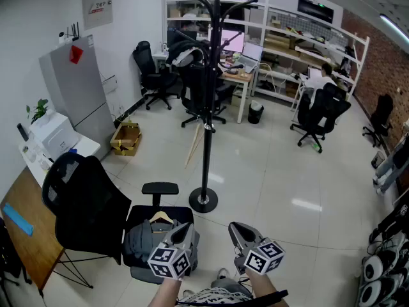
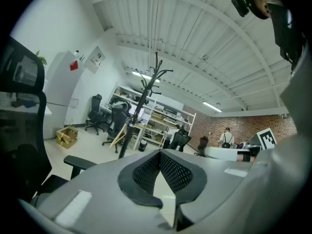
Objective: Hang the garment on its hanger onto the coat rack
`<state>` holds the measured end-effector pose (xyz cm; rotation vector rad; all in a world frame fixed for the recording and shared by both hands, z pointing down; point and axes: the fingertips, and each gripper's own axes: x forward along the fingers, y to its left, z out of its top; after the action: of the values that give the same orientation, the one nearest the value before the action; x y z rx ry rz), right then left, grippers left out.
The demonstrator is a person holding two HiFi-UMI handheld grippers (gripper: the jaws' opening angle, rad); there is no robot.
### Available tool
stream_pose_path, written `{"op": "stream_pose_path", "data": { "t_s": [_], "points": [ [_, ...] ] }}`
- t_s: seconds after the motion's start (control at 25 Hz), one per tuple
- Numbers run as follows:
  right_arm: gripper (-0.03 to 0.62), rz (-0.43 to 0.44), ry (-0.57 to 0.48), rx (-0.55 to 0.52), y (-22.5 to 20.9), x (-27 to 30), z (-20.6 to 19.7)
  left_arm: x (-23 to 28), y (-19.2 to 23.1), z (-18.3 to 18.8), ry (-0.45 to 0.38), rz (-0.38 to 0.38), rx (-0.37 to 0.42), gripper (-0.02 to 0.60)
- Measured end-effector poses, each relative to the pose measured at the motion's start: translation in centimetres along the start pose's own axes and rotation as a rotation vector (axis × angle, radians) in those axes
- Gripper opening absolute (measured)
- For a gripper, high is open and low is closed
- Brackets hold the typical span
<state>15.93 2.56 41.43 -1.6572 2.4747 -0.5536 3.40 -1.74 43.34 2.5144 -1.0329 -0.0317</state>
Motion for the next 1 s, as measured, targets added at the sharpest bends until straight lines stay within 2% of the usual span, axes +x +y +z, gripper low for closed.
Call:
{"op": "stream_pose_path", "data": {
  "t_s": [0.08,0.12,0.16,0.44,0.52,0.6,0.64,1.0],
  "points": [
    [0.031,0.002,0.002,0.0,0.5,0.0,-0.5,-0.5,0.2,-0.3,0.005,-0.007,0.003,-0.011],
    [0.072,0.005,0.001,0.001,0.8,0.1,-0.6,-0.7,0.3,-0.4,0.006,-0.01,0.005,-0.011],
    [0.15,0.009,-0.002,0.004,1.1,0.2,-0.7,-0.8,0.4,-0.4,0.007,-0.014,0.006,-0.011],
    [0.224,-0.017,-0.023,-0.027,3.4,0.3,-0.7,-3.7,1.0,-1.2,0.008,-0.007,-0.016,-0.011],
    [0.298,-0.003,-0.002,-0.023,4.2,0.8,-1.3,-4.6,1.5,-1.5,0.008,0.001,-0.02,-0.011],
    [0.307,0.013,0.022,-0.022,4.8,1.3,-2.0,-5.5,1.9,-2.2,0.015,0.012,-0.027,-0.011],
    [0.344,0.022,0.036,-0.024,5.1,1.6,-2.5,-6.0,2.3,-2.7,0.02,0.023,-0.034,-0.011],
    [0.348,0.149,0.254,-0.065,5.0,8.0,-8.8,-8.6,8.4,-6.3,0.049,0.204,-0.114,-0.011]
  ]
}}
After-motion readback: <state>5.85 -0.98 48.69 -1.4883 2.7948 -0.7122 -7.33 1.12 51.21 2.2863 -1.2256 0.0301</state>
